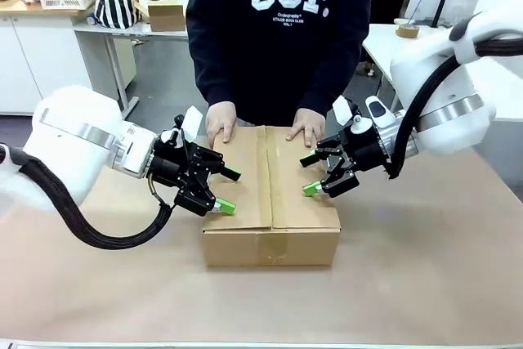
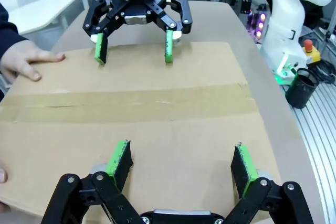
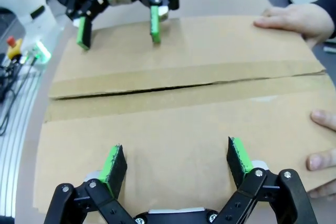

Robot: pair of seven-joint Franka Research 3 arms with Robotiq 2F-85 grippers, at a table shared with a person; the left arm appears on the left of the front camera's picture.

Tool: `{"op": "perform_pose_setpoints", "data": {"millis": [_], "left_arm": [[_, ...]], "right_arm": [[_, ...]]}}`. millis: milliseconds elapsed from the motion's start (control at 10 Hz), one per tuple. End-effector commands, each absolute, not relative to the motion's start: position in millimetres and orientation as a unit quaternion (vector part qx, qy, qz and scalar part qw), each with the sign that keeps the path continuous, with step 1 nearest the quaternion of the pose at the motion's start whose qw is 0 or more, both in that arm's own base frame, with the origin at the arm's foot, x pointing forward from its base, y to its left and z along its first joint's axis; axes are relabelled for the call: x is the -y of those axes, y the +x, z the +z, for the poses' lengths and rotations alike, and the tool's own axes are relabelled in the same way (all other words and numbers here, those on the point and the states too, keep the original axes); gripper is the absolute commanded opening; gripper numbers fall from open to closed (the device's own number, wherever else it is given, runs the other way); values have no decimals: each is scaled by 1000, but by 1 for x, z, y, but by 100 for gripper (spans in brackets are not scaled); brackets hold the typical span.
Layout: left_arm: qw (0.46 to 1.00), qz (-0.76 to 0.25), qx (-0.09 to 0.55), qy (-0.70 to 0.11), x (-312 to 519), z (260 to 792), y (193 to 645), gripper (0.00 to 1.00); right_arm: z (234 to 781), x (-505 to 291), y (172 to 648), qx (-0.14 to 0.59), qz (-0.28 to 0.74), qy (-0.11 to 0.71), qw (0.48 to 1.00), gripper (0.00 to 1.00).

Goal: Pack the gift set into the box.
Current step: Press and hold the closed box until the human finishes sealing it.

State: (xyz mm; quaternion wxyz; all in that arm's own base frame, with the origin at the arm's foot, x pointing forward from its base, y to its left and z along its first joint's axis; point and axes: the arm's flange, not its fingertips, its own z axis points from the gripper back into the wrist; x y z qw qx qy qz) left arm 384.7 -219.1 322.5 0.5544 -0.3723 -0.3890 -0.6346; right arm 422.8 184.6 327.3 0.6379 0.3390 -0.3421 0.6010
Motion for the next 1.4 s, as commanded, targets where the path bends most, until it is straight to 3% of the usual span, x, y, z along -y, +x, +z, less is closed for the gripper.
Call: {"op": "perform_pose_setpoints", "data": {"millis": [0, 300, 400, 1300], "left_arm": [[562, -625, 407, -358, 224, 317, 386, 100], [589, -616, 386, -353, 223, 316, 388, 100], [568, -627, 392, -363, 216, 320, 388, 100], [568, -627, 392, -363, 216, 320, 388, 100]], "right_arm": [[312, -189, 427, 347, 616, 342, 619, 100], [305, -192, 428, 316, 629, 358, 614, 100], [323, -190, 427, 339, 606, 358, 624, 100], [323, -190, 427, 339, 606, 358, 624, 100]]}}
